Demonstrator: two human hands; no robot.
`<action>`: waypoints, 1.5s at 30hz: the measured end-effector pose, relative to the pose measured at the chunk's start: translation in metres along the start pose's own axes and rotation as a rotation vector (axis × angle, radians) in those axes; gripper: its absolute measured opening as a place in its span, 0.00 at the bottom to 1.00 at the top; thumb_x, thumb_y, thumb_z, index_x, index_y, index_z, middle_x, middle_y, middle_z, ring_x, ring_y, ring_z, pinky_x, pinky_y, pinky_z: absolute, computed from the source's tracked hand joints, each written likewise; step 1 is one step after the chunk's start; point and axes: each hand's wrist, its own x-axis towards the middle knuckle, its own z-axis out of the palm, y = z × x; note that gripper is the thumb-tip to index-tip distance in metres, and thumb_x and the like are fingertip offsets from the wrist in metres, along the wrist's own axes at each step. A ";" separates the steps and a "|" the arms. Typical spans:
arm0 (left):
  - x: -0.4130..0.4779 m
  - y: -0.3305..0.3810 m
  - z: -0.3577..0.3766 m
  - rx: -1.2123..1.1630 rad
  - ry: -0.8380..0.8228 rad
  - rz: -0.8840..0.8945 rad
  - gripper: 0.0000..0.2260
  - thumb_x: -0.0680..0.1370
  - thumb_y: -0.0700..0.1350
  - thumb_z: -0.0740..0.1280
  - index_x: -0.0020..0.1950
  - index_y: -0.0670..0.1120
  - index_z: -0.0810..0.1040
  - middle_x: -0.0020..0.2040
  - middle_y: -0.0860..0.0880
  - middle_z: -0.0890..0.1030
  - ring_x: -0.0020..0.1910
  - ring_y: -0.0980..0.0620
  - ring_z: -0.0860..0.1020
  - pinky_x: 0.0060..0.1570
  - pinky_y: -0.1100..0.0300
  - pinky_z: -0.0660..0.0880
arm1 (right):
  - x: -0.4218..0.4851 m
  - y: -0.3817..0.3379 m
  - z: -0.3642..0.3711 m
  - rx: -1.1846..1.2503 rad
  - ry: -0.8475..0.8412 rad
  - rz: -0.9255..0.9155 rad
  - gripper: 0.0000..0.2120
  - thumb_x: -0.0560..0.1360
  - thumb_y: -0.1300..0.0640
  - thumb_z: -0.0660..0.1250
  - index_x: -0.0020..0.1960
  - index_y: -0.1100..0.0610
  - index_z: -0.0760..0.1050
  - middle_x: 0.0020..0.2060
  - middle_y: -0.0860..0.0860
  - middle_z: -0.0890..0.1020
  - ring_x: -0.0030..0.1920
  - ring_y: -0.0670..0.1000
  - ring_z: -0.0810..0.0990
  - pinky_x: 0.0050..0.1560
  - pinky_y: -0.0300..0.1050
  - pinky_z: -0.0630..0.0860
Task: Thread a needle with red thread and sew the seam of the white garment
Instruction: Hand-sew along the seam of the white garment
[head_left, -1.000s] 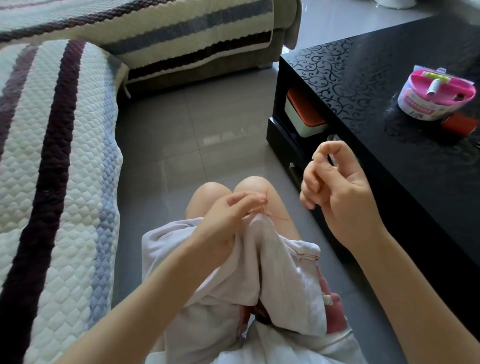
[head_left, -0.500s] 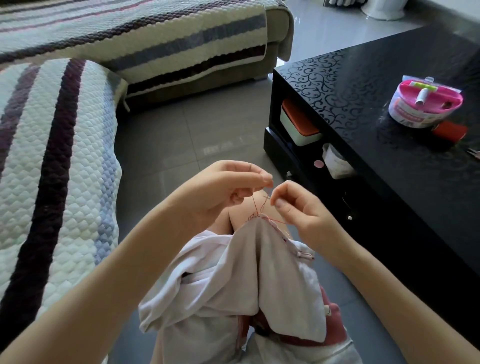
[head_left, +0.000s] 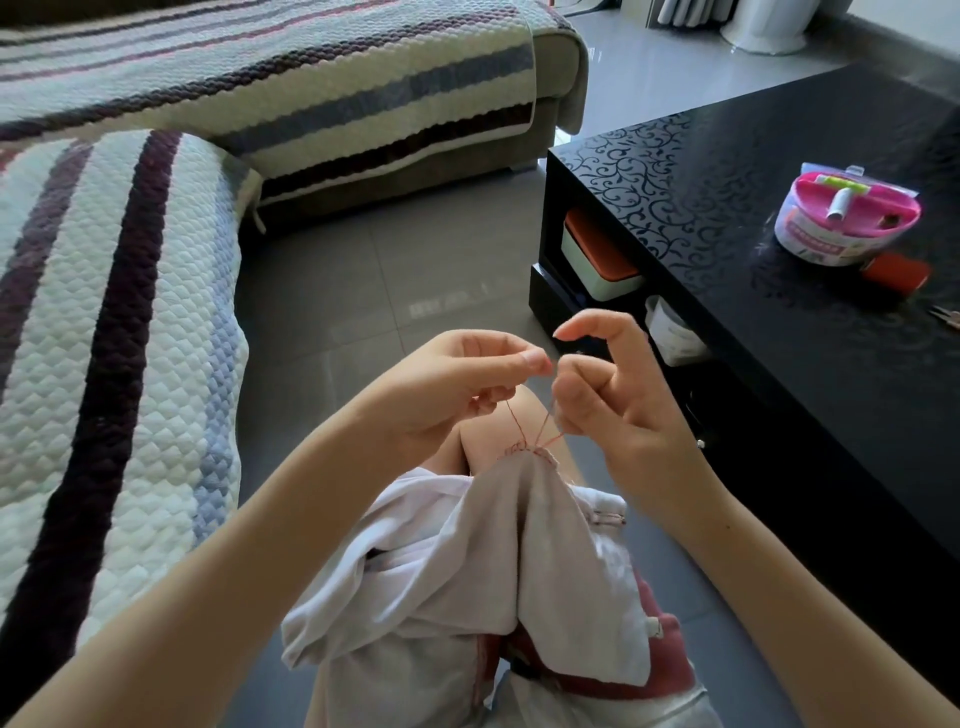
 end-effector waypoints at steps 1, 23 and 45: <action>0.000 -0.003 0.001 0.017 0.009 0.005 0.04 0.70 0.48 0.69 0.38 0.49 0.82 0.33 0.54 0.74 0.34 0.57 0.68 0.40 0.63 0.64 | 0.002 -0.003 -0.001 -0.049 0.013 -0.025 0.02 0.79 0.59 0.62 0.51 0.57 0.70 0.29 0.57 0.69 0.29 0.58 0.67 0.29 0.54 0.68; -0.019 -0.053 0.015 0.181 0.033 -0.034 0.09 0.66 0.47 0.77 0.29 0.45 0.82 0.31 0.51 0.77 0.39 0.54 0.75 0.43 0.57 0.69 | 0.068 -0.015 -0.068 0.208 0.282 0.190 0.09 0.82 0.62 0.57 0.42 0.57 0.69 0.25 0.49 0.65 0.28 0.48 0.58 0.30 0.42 0.53; -0.028 -0.067 0.010 0.095 0.054 -0.272 0.09 0.65 0.41 0.76 0.28 0.47 0.78 0.35 0.49 0.82 0.37 0.54 0.79 0.40 0.62 0.73 | 0.096 0.017 -0.082 -0.015 0.355 0.103 0.08 0.78 0.64 0.59 0.42 0.54 0.71 0.23 0.43 0.65 0.23 0.43 0.59 0.22 0.37 0.56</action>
